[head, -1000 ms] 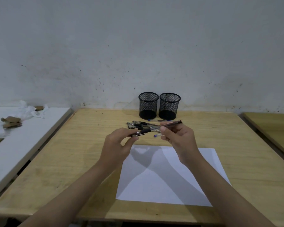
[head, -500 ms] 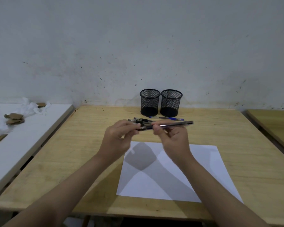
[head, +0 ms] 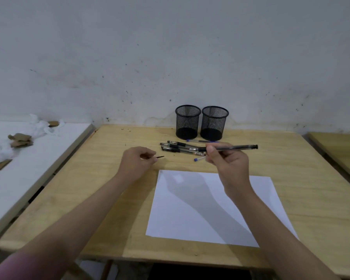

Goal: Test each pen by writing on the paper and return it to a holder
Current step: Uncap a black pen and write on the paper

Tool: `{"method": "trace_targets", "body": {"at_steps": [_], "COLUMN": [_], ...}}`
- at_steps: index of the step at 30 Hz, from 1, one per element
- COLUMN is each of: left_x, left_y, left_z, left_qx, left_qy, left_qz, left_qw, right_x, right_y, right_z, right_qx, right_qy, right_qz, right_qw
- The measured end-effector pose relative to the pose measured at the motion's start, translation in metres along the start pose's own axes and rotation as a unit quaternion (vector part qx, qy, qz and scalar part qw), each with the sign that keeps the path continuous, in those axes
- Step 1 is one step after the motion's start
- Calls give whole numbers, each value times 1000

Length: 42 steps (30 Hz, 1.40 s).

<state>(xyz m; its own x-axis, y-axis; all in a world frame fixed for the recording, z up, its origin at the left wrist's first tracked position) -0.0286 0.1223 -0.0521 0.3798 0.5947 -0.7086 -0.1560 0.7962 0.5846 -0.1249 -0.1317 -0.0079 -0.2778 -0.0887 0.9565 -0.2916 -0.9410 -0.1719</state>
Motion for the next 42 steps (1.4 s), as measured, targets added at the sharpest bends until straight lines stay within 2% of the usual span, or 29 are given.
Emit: {"method": "trace_targets", "body": {"at_steps": [8,11,14,16,18,21,25,29,34,42], "left_x": [15,14,-8,-25,-31,-29,-26,-25,-28,-25], "left_y": [-20,-12,3,-1,-11,-22,-23,-19,-17,-12], "left_z": [5,1,-16,-33,-50,-63,-65,-65,-66,-68], "left_qx": [60,46,24,83,160,202,195,173,168,136], "left_qy": [53,48,-40,-117,-161,-204,-213,-214,-212,-183], "left_qz": [11,-11,-30,-32,6,83,109,108,108,133], "left_qw": [997,998,998,989,974,954,951,955,957,964], "right_x": [-15,-21,-29,-37,-47,-66,-88,-89,-90,-90], "right_y": [-7,-14,-21,-29,-40,-59,-74,-80,-84,-82], "right_z": [-3,0,2,5,8,12,10,9,13,9], "right_qx": [11,3,0,6,15,27,21,24,21,-10], "right_qy": [-37,-48,-72,-98,-127,-167,-190,-163,-171,-132], "right_qz": [-31,-47,-59,-70,-80,-103,-134,-143,-169,-145], "right_qw": [999,998,996,993,988,980,972,976,971,980]}}
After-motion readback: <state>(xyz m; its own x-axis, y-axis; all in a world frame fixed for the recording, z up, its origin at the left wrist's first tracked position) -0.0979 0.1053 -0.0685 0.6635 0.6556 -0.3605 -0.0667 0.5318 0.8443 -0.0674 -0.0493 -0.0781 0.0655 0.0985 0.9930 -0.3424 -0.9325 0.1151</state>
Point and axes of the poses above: each hand's wrist, its own z-axis towards the middle knuckle, its own y-axis out of the back of the hand, x = y × z, the point moved 10 cm from there along z, towards the middle knuckle, and after that the axes turned 7 degrees about -y, right-handed, at the moved point
